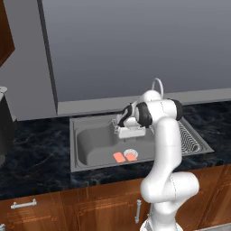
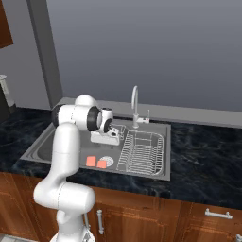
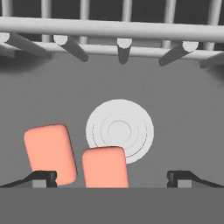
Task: Pick up the bar soap and bar soap from the sink, and place them back in the cabinet, and close the cabinet doors.
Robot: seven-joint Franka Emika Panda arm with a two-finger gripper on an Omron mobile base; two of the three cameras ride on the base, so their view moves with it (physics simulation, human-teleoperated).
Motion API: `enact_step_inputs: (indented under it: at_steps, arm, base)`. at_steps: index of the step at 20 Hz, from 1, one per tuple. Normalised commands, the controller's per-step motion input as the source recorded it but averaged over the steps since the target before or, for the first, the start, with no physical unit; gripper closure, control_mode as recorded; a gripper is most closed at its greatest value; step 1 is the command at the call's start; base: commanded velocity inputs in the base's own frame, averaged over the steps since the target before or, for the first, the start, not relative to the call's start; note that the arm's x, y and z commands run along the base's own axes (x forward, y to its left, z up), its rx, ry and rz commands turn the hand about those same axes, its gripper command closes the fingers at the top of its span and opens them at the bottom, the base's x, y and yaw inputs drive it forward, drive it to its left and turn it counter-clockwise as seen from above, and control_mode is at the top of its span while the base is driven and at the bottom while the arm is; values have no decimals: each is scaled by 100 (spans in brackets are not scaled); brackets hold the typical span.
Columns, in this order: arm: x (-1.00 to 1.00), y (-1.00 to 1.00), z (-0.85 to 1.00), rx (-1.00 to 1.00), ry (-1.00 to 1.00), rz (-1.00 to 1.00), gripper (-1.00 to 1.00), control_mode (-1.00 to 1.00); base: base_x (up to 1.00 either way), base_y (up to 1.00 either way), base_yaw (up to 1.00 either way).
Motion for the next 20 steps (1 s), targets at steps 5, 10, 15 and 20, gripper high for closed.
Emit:
enact_step_inputs:
  at_steps: [5, 10, 15, 20]
  arm:
    - [0, 0, -17, 0, 0, 0, -100, -100]
    - [0, 0, -10, 0, 0, 0, -100, -100]
    - [0, 0, -4, 0, 0, 0, -100, -100]
    - [0, 0, -4, 0, 0, 0, -100, -100]
  base:
    - [0, 0, 0]
    - [0, 0, 0]
    - [0, 0, 0]
    - [0, 0, 0]
